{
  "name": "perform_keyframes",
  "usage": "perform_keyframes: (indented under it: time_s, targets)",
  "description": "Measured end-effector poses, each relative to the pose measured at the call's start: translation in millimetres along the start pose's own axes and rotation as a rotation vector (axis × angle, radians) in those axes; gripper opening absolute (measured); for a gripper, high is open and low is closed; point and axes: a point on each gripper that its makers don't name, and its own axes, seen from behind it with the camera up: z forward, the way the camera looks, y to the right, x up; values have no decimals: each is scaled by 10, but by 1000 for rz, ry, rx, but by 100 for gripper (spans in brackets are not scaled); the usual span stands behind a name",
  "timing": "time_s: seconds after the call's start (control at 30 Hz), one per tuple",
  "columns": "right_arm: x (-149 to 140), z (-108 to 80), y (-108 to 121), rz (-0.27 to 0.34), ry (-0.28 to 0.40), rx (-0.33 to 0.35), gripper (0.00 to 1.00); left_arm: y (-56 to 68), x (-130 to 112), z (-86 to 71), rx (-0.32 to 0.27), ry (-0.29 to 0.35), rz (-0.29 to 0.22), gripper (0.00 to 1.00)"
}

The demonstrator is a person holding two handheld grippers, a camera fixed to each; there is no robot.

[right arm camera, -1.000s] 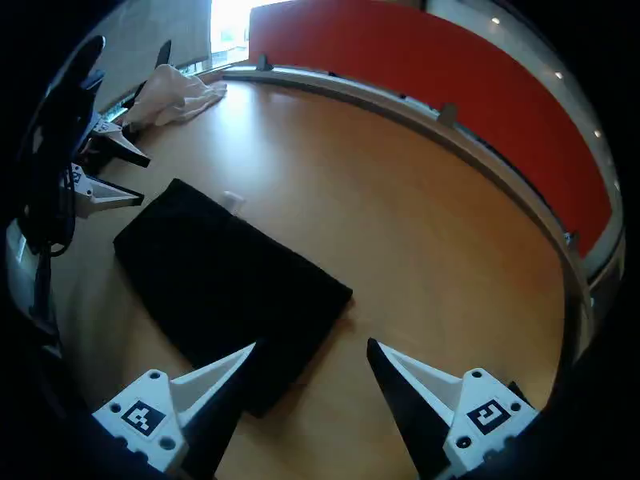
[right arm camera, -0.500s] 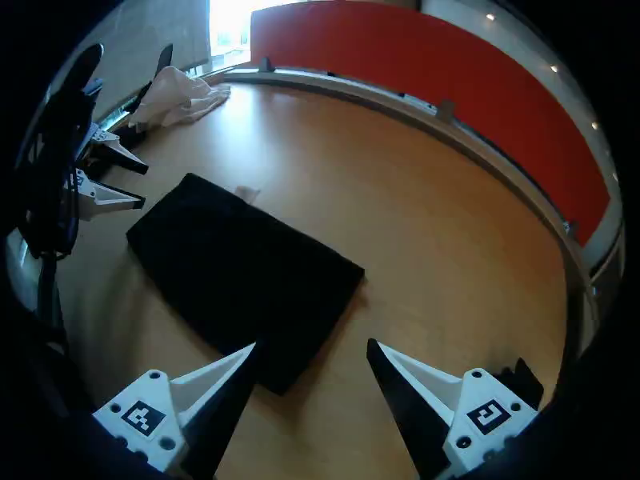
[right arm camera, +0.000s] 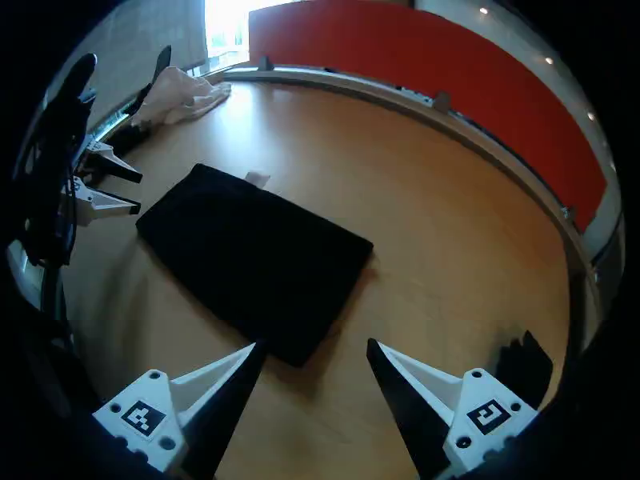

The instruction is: Fold towel

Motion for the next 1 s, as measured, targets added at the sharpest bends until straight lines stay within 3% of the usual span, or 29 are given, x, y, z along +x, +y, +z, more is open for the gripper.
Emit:
perform_keyframes:
  time_s: [0.27, 0.77, 1.0]
  targets:
    - [20, 5, -27, -19, 3, 12, 97, -22, -18, -27, 11, 4, -10, 96]
    - [31, 23, -95, -103, -4, 56, 97, -74, -145, -147, 54, 13, -84, 96]
    - [14, 43, -92, -125, -11, 65, 97, -84, -209, -189, 63, 10, -96, 96]
